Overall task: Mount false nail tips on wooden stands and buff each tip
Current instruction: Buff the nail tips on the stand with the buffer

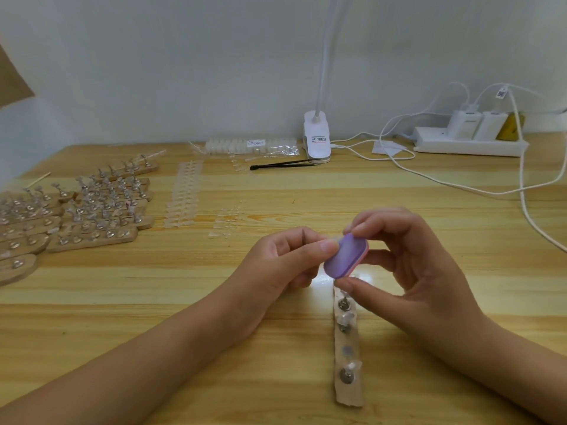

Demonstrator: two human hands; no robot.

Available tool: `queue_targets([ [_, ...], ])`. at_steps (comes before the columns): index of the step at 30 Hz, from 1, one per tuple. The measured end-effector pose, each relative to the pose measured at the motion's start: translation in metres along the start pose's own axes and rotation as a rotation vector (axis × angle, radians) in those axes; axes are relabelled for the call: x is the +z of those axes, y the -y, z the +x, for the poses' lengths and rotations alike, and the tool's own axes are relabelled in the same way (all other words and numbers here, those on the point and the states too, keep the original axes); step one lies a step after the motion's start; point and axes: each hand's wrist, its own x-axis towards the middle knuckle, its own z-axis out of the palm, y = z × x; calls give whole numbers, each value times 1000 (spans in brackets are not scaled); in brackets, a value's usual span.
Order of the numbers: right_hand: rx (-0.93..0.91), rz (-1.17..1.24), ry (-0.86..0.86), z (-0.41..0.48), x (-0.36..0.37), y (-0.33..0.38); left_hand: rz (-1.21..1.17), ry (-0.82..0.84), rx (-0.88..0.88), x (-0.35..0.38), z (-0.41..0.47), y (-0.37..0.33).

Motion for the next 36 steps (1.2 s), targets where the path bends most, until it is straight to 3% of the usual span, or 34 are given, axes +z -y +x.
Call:
queue_targets([
  [7,-72,-170,8,3,-2,0,17,-12,-6,0,0,0],
  [18,31,88,-58,3,-1,-3,-21,-34,-7,1,0,-1],
  [36,59,108,-61,2,0,-4,-24,-82,-4,3,0,-1],
])
